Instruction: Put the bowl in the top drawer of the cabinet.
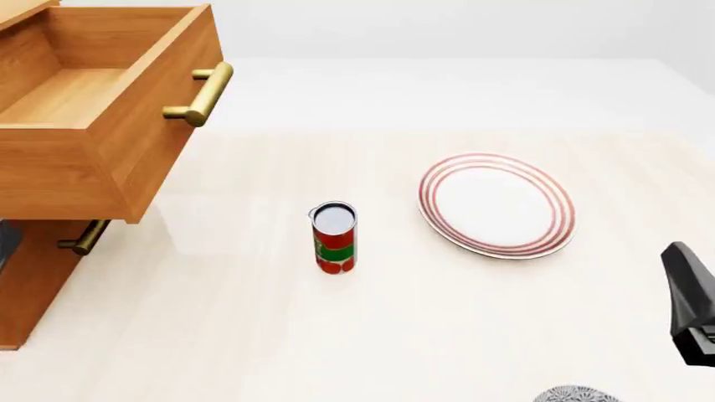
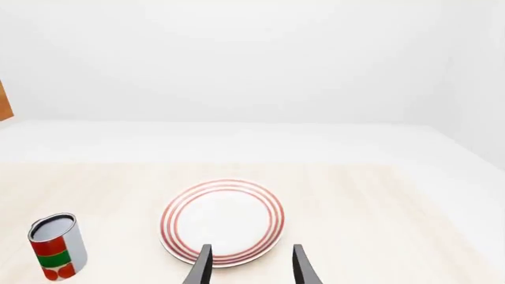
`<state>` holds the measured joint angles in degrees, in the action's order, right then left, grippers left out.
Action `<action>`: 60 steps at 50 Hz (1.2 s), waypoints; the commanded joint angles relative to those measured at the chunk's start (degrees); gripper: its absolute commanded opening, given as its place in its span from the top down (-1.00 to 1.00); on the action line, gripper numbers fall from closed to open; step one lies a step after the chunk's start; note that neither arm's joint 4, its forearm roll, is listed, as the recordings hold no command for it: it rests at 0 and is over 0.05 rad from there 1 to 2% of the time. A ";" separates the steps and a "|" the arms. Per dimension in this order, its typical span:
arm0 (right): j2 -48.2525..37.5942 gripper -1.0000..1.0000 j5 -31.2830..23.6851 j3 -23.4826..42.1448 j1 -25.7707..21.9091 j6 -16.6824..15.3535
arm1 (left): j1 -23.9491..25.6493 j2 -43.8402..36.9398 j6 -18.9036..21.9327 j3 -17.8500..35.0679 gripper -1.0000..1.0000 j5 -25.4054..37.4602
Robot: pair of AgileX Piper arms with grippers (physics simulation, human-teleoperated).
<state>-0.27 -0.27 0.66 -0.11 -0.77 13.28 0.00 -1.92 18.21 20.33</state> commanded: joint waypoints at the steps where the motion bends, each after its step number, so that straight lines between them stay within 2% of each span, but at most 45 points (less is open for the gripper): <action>1: -0.06 -1.00 -0.34 0.40 0.00 -0.01 | 5.00 0.00 -1.17 3.44 -1.00 5.37; 6: -0.06 -1.00 -0.34 0.40 0.01 0.00 | 5.99 0.00 -1.51 2.52 -1.00 5.47; 18: -0.06 -1.00 -0.33 0.39 0.00 0.01 | 13.06 -0.01 -5.02 0.36 -1.00 8.27; 23: -0.05 -1.00 -0.33 0.39 0.00 0.01 | 16.32 -0.56 -9.03 0.16 -1.00 9.06; 29: -0.06 -1.00 -0.34 0.39 -0.02 0.00 | 18.59 -4.02 -9.89 1.18 -1.00 6.91; 34: -0.05 -1.00 -0.33 0.40 -0.01 0.00 | 22.48 -8.77 -12.97 0.86 -1.00 3.98; 44: -0.06 -1.00 -0.33 0.39 -0.01 0.01 | 27.71 -14.76 -16.36 1.14 -1.00 0.81; 60: -0.07 -1.00 -0.34 0.39 -0.01 0.00 | 33.27 -27.79 -17.34 4.22 -1.00 -6.11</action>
<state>-0.33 -0.61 1.05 -0.12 -0.77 43.19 -20.50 -18.05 21.11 18.19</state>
